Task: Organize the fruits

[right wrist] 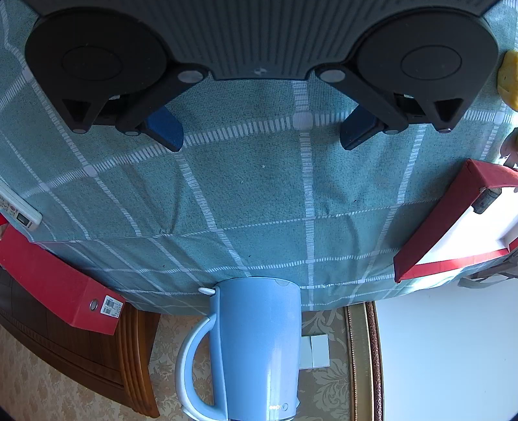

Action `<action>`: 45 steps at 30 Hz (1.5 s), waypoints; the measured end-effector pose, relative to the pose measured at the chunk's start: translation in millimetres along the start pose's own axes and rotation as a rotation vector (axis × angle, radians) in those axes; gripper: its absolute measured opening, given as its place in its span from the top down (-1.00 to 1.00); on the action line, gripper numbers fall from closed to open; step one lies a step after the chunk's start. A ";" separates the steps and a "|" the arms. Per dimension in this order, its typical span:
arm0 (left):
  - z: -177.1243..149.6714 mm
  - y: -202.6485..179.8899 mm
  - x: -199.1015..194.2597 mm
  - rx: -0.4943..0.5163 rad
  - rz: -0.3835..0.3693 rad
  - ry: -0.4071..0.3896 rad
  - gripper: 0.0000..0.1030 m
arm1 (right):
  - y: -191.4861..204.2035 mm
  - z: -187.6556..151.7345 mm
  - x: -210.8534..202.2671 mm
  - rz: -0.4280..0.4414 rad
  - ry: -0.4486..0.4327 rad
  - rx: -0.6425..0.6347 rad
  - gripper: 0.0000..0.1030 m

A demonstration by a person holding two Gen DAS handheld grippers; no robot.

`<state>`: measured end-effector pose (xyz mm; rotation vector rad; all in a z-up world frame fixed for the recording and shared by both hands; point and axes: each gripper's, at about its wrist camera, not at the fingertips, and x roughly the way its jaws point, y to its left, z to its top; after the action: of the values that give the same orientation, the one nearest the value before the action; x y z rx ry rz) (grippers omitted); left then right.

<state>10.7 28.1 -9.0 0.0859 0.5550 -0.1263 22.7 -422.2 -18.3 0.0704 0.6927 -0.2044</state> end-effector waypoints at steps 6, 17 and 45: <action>2.3 1.3 -6.7 0.001 -0.016 -0.004 -1.00 | 0.1 -0.2 -0.1 0.000 0.000 0.000 -1.00; -1.5 10.5 -5.9 0.014 0.010 -0.004 -1.00 | 0.2 -0.5 0.1 0.000 0.000 0.000 -1.00; -8.6 9.4 -0.4 0.030 0.023 0.020 -1.00 | 0.6 -0.5 0.6 0.000 0.000 0.000 -1.00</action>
<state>7.3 38.4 -15.6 0.1230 0.5723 -0.1119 22.9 -421.7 -19.1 0.0705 0.6927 -0.2045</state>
